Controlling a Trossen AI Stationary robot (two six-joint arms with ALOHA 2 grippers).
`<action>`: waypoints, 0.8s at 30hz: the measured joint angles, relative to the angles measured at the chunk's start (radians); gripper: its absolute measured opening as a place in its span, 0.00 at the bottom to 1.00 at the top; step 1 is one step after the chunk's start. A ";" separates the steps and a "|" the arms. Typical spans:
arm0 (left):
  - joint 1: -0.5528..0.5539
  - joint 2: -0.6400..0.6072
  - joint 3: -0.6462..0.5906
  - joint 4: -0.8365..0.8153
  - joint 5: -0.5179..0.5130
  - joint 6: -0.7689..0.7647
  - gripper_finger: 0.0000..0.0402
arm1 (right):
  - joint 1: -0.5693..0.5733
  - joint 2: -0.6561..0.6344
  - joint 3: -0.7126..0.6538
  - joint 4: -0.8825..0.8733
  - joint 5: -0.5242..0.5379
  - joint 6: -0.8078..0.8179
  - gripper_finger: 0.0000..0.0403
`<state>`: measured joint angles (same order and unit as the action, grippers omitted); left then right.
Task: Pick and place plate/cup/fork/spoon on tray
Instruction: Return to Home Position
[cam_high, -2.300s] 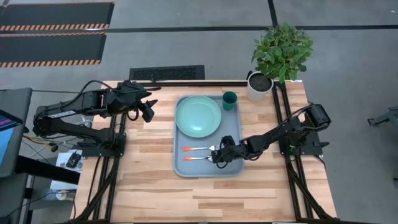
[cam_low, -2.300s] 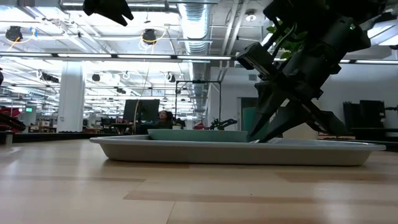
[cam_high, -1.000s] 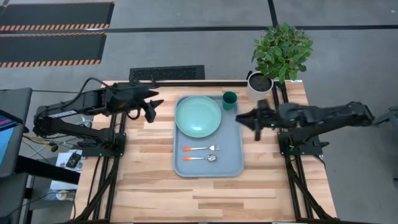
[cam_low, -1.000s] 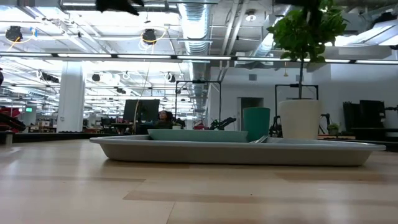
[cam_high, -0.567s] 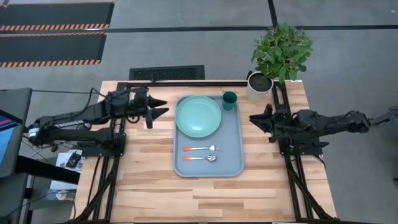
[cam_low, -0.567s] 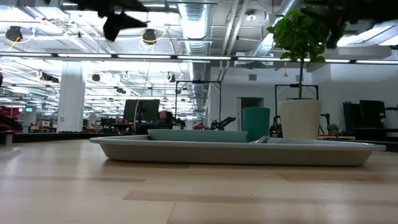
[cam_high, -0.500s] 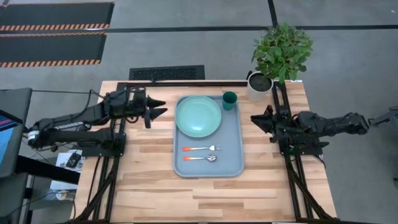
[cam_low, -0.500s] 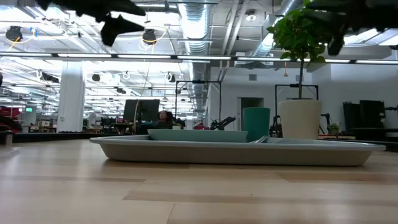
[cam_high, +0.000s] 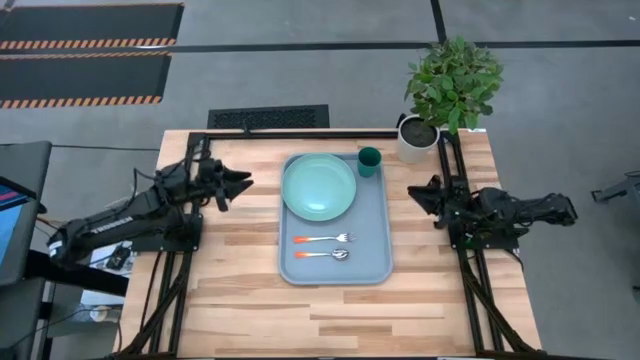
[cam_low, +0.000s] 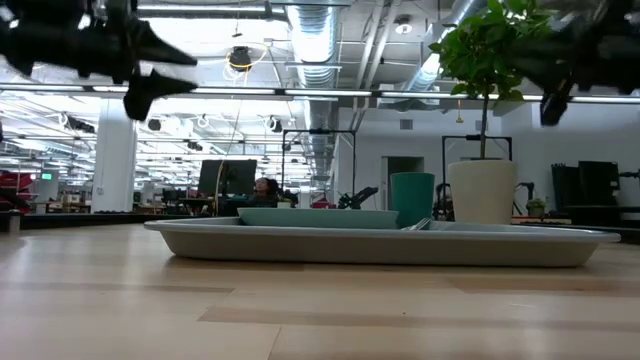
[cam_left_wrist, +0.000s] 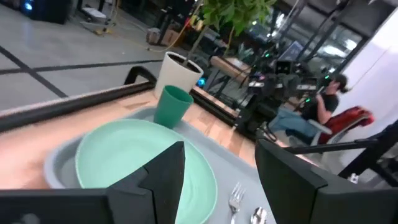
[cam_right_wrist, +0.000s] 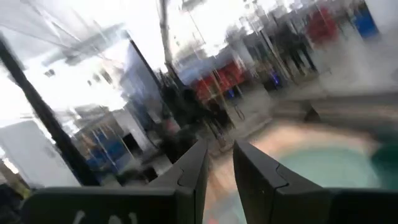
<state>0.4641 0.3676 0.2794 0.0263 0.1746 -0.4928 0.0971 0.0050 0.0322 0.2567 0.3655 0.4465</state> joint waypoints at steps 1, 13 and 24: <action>0.000 -0.017 -0.036 0.030 0.004 -0.017 0.46 | -0.002 -0.003 -0.020 -0.002 0.000 0.016 0.25; -0.050 -0.092 -0.267 0.200 -0.006 -0.084 0.46 | -0.004 0.000 -0.024 -0.172 0.026 -0.036 0.25; -0.105 -0.093 -0.267 0.218 -0.068 -0.030 0.46 | -0.051 0.001 -0.025 -0.184 0.027 -0.037 0.25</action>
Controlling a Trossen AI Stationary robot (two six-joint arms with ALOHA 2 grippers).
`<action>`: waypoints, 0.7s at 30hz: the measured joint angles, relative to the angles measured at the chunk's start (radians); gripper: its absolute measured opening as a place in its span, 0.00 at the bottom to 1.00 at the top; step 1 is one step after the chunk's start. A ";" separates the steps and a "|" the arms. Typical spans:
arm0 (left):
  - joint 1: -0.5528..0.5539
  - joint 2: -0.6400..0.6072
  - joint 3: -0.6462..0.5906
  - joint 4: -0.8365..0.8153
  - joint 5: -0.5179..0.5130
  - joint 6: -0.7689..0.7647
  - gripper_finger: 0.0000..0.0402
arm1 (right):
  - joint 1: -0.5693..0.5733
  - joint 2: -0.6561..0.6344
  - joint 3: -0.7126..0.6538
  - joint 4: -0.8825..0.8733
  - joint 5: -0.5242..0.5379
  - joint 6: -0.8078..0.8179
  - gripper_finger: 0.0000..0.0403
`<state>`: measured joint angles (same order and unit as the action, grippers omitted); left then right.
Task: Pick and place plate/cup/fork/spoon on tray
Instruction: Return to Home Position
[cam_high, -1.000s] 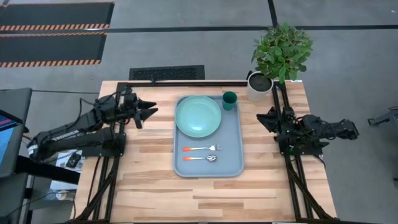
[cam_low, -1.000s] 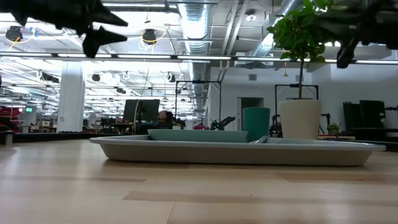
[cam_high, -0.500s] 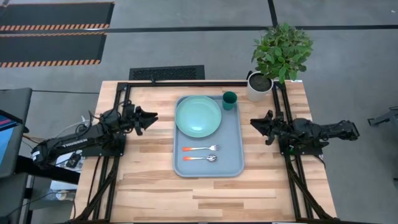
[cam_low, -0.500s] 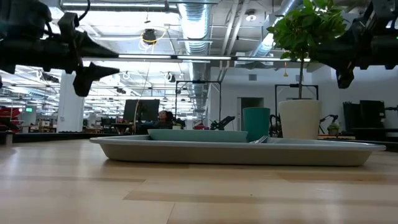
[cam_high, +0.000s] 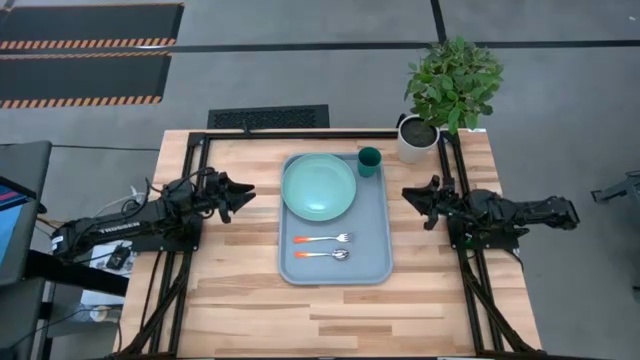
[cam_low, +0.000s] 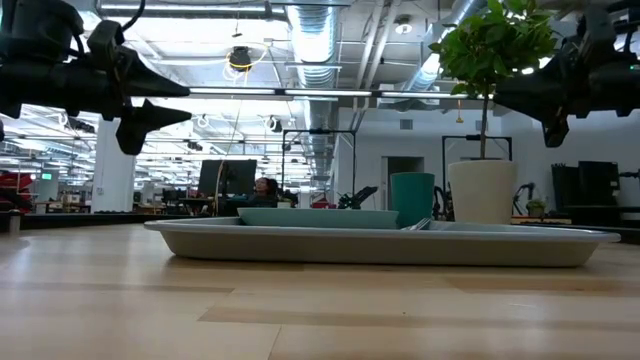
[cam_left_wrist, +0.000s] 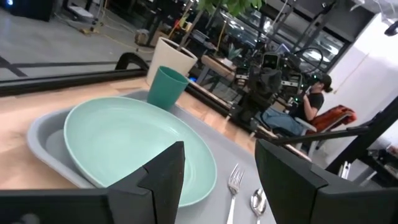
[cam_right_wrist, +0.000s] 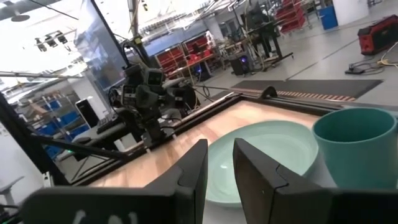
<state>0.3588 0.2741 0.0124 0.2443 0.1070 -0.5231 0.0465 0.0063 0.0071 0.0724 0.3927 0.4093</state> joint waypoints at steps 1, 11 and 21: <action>0.000 0.000 0.000 0.000 -0.001 -0.011 0.46 | -0.003 0.000 0.000 -0.001 0.000 0.000 0.25; 0.000 0.000 0.000 -0.047 -0.003 -0.066 0.46 | -0.004 0.000 -0.001 -0.004 0.000 0.001 0.25; -0.008 -0.003 0.000 -0.212 -0.019 -0.070 0.46 | -0.004 0.000 -0.001 -0.005 0.001 0.001 0.25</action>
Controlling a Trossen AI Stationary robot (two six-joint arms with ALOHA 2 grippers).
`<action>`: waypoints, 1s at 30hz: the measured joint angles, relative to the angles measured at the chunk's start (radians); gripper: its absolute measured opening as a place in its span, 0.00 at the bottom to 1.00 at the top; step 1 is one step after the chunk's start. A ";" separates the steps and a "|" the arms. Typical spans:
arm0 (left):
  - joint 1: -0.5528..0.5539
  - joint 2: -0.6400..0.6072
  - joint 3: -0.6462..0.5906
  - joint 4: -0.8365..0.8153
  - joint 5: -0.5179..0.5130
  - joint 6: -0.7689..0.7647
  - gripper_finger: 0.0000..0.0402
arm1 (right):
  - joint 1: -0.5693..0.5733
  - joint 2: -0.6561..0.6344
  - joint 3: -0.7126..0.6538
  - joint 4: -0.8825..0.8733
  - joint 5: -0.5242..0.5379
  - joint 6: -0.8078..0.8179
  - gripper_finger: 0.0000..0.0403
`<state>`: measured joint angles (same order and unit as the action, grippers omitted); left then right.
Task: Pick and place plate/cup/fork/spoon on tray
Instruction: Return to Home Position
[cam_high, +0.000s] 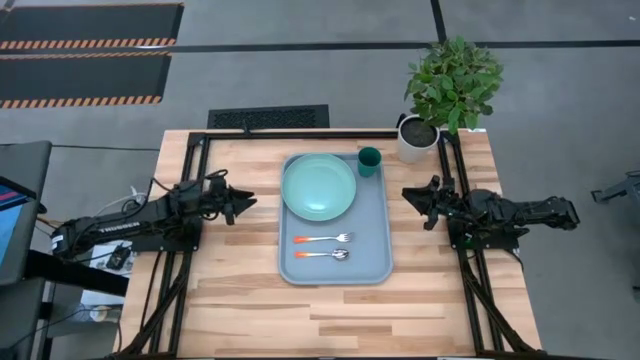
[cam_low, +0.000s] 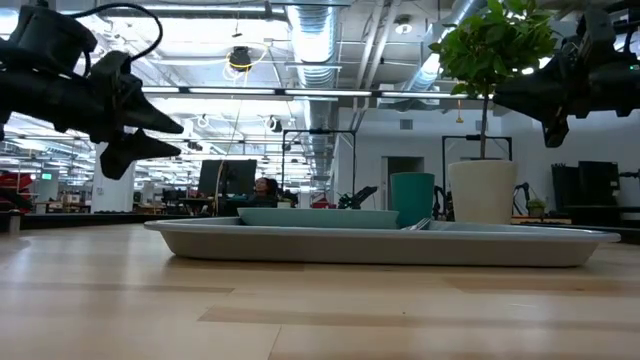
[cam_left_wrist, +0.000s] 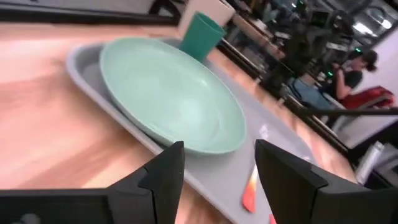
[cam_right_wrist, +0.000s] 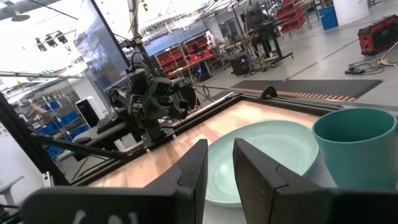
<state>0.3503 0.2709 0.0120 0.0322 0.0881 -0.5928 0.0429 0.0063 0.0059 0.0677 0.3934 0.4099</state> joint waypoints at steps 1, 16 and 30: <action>-0.008 -0.011 0.000 -0.002 -0.024 0.000 0.46 | 0.000 0.000 0.000 0.000 0.000 0.000 0.25; -0.081 -0.265 0.000 -0.012 -0.127 0.005 0.46 | 0.000 0.000 -0.001 0.000 -0.001 0.000 0.25; -0.081 -0.268 0.000 -0.014 -0.112 0.005 0.46 | 0.000 0.000 -0.001 0.000 -0.001 0.000 0.25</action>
